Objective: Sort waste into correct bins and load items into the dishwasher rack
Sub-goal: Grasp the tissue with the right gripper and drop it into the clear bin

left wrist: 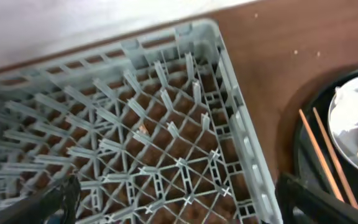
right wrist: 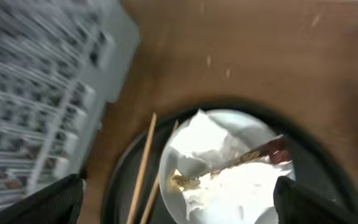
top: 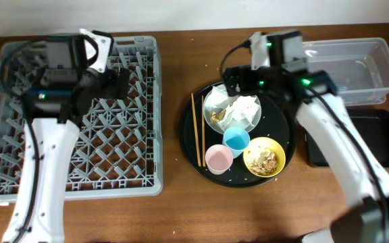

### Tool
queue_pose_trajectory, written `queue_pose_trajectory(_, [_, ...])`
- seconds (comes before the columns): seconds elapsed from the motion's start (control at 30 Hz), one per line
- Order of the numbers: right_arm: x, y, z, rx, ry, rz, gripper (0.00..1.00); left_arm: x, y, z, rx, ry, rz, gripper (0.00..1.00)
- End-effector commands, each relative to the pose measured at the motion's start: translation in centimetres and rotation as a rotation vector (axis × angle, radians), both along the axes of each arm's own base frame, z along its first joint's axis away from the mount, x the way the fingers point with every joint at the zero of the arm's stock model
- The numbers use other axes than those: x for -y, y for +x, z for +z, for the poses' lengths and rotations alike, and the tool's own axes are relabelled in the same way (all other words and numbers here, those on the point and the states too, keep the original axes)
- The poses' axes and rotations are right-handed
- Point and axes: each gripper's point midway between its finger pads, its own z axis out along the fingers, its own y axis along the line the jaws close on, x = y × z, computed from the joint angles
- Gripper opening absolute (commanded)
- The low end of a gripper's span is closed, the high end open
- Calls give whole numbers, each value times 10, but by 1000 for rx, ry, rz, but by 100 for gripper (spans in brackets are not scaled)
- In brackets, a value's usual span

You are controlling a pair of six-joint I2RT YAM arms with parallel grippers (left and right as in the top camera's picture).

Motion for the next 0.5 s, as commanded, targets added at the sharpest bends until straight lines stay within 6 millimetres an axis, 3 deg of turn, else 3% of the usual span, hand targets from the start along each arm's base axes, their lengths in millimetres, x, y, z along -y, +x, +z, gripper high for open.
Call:
queue_pose_trajectory(0.0, [-14,9,-64,-164,9,16,93,3,4,-28,-95,-6,-19,99])
queue_pose_trajectory(0.07, [9,19,-130,-314,-75,-228,95,3,7,-55,-176,-3,-18,99])
queue_pose_trajectory(0.1, [13,21,-147,-329,-119,-281,95,3,9,-64,-200,-2,-17,99])
queue_pose_trajectory(0.23, [12,27,-175,-296,-243,-324,98,3,12,-78,-238,-28,18,99])
queue_pose_trajectory(0.33, [7,19,-210,-354,-294,-308,96,3,12,-78,-239,-28,18,99])
queue_pose_trajectory(0.4, [9,14,-225,-386,-312,-305,87,3,12,-78,-239,-28,18,99])
queue_pose_trajectory(0.43, [8,14,-232,-394,-310,-307,75,3,12,-78,-238,-28,18,99])
queue_pose_trajectory(0.47, [8,14,-234,-403,-296,-337,46,3,12,-78,-238,-28,18,99])
